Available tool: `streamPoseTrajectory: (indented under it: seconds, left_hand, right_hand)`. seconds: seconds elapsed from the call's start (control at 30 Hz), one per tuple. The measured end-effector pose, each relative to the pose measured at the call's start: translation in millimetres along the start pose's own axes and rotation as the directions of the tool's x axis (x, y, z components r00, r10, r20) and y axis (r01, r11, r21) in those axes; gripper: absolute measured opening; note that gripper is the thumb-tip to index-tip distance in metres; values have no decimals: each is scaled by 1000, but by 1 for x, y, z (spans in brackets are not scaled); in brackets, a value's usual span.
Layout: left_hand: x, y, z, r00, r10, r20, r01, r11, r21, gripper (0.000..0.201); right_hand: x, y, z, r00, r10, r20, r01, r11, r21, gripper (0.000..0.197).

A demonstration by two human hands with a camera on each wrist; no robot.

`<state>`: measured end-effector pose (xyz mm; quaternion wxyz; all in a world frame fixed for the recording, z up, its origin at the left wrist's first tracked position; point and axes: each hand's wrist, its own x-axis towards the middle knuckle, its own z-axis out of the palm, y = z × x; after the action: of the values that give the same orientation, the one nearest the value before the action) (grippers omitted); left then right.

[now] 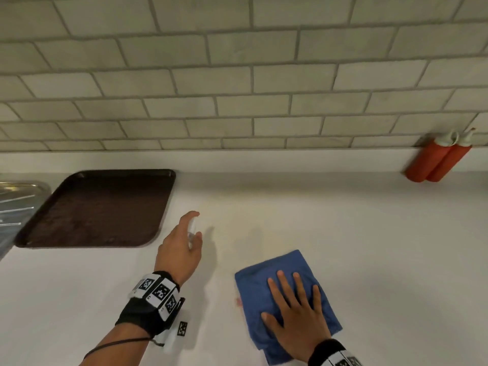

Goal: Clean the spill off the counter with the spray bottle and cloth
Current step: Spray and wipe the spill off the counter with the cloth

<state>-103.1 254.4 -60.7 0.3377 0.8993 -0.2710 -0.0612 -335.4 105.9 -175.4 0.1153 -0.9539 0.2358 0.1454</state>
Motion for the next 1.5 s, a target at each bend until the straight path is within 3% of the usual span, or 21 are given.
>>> streamPoseTrajectory:
  seconds: [0.13, 0.27, 0.4, 0.53, 0.7, 0.9, 1.1, 1.2, 1.37, 1.5]
  left_hand:
    - [39, 3, -7, 1000, 27, -1, -26, 999, 38, 38]
    - [79, 9, -6, 994, 85, 75, -89, 995, 51, 40]
    - [114, 17, -4, 978, 118, 170, -132, 988, 75, 35]
    - [140, 24, 6, 943, 217, 254, -251, 961, 113, 39]
    - [165, 21, 4, 951, 198, 238, -231, 966, 119, 36]
    - [178, -9, -20, 953, 142, 267, -172, 981, 94, 48]
    - [168, -33, -38, 979, 35, 203, -52, 996, 75, 49]
    - [156, -45, -43, 980, 17, 199, -26, 999, 43, 47]
    - [143, -53, -49, 981, 15, 193, -24, 999, 43, 44]
    - [140, -52, -51, 982, 2, 190, -9, 999, 34, 45]
  right_hand:
    - [31, 1, -26, 993, 116, -21, -115, 993, 22, 82]
    - [70, 11, -48, 980, 195, 43, -199, 973, 115, 96]
    - [121, 19, -74, 959, 276, 68, -283, 948, 148, 78]
    - [182, 28, -99, 943, 326, 69, -333, 932, 146, 74]
    - [242, 12, -122, 932, 351, 92, -361, 925, 122, 74]
    - [268, -30, -127, 962, 256, 97, -266, 958, 109, 74]
    - [234, -99, -97, 995, -51, 87, 51, 999, 1, 80]
    - [242, -91, -98, 995, -51, 90, 49, 999, 22, 75]
    - [283, -91, -119, 985, 108, 136, -118, 991, 66, 78]
    - [242, -131, -95, 993, -45, 105, 44, 999, 14, 75]
